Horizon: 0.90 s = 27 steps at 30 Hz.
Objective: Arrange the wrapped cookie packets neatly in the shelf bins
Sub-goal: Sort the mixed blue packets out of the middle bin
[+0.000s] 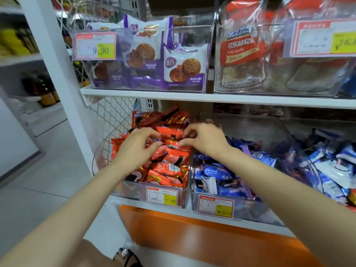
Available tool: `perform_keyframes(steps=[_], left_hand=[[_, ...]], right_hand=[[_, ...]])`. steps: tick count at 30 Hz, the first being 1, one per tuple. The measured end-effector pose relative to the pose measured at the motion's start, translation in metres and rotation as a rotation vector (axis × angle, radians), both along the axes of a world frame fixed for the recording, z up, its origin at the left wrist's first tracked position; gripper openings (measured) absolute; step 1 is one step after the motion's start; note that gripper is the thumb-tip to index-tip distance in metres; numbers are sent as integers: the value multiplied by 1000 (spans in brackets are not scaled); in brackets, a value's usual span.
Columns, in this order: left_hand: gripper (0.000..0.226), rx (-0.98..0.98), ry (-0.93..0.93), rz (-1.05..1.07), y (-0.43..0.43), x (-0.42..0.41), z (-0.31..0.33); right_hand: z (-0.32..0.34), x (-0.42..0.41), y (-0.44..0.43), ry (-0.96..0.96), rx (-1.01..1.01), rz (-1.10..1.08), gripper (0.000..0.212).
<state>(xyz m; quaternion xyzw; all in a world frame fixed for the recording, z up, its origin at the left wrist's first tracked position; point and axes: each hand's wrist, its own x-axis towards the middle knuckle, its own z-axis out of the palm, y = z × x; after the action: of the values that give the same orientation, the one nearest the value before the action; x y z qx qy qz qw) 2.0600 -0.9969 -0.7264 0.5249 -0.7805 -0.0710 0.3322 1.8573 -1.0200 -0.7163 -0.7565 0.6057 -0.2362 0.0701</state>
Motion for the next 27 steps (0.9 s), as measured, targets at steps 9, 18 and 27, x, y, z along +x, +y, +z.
perform_keyframes(steps=[9, 18, 27], left_hand=[[17, -211, -17, -119, 17, -48, 12], [49, 14, -641, -498, 12, -112, 0], [57, 201, -911, -356, -14, -142, -13]], right_hand=[[6, -95, 40, -137, -27, 35, 14], [-22, -151, 48, 70, 109, 25, 30], [-29, -148, 43, 756, 132, 77, 40]])
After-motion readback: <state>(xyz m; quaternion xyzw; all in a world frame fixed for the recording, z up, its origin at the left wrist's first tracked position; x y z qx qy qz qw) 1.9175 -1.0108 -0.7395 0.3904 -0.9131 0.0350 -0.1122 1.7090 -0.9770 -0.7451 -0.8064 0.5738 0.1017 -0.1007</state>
